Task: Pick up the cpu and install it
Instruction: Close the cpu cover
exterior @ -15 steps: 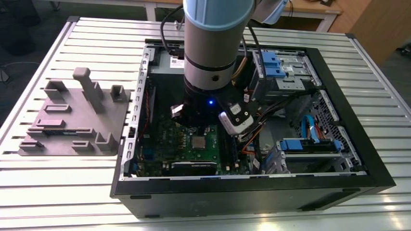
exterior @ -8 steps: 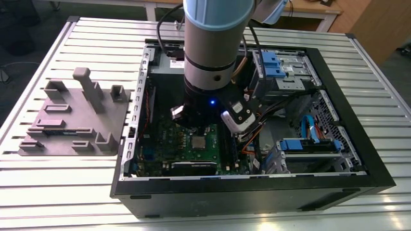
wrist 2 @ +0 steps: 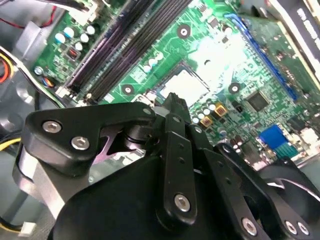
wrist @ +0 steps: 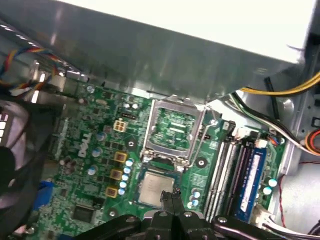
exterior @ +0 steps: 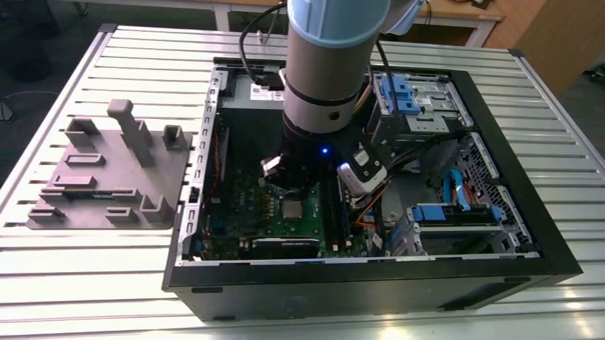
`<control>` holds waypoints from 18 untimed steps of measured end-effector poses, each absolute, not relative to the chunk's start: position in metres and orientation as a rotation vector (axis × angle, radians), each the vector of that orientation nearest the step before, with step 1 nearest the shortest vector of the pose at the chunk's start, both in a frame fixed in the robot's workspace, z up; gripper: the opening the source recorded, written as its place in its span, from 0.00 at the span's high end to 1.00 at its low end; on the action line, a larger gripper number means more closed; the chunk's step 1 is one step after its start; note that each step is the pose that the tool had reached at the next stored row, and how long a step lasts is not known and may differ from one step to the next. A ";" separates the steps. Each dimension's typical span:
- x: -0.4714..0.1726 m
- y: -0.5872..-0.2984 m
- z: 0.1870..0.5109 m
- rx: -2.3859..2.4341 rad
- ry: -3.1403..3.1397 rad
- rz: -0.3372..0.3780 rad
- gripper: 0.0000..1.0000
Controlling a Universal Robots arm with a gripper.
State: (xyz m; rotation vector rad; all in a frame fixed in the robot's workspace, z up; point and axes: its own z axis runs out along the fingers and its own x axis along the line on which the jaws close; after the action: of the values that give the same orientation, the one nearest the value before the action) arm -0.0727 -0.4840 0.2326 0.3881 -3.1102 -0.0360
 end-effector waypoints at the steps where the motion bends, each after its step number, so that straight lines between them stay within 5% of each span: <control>1: -0.073 -0.484 0.232 0.405 -3.108 -0.040 0.90; 8: -0.072 -0.484 0.232 0.469 -3.107 -0.181 0.90; 18: -0.066 -0.483 0.228 0.614 -3.076 -0.192 0.90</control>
State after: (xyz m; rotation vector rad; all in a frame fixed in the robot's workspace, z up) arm -0.0660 -0.4833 0.2281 0.6138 -3.0757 -0.1918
